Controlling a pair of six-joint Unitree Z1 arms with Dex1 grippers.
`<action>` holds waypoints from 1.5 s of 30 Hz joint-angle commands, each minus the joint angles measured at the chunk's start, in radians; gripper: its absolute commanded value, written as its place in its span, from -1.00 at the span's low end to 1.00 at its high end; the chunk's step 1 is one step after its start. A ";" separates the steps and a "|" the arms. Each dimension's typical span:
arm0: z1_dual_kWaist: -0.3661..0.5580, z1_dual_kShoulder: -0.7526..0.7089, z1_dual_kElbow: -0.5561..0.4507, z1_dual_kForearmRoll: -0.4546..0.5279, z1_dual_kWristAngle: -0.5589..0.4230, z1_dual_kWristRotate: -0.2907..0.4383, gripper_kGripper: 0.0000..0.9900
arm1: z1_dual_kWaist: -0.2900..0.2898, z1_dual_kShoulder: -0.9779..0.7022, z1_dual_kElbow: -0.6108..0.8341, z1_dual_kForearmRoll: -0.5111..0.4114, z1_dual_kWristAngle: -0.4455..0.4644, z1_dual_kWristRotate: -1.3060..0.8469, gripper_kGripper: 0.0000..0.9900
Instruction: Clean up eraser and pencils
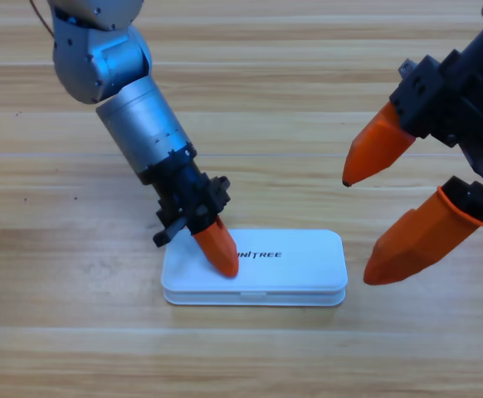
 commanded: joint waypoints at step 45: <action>-0.204 -0.822 0.454 -0.047 0.141 -0.181 1.00 | 0.020 0.002 0.008 -0.009 0.010 0.016 1.00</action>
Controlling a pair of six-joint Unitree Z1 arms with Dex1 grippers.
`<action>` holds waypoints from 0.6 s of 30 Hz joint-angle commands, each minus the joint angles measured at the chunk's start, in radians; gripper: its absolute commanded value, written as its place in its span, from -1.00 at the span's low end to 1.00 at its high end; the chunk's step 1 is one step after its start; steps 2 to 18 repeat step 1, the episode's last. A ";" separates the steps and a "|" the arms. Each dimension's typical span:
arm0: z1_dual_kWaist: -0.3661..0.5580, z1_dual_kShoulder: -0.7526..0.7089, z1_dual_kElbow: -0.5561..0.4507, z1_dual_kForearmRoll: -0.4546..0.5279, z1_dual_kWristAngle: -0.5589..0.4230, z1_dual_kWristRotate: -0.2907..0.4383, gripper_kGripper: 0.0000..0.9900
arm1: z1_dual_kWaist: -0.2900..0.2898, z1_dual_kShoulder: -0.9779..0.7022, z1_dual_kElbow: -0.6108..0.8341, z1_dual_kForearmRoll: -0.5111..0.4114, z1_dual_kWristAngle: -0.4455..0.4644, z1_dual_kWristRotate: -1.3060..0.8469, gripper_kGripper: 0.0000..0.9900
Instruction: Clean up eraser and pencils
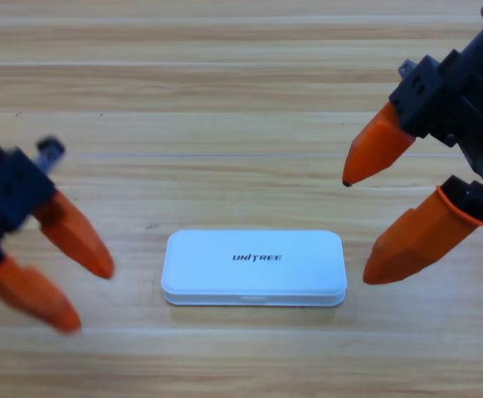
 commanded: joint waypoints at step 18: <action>-0.030 0.011 0.037 -0.056 -0.020 -0.039 1.00 | 0.020 0.001 0.008 -0.009 0.008 0.012 1.00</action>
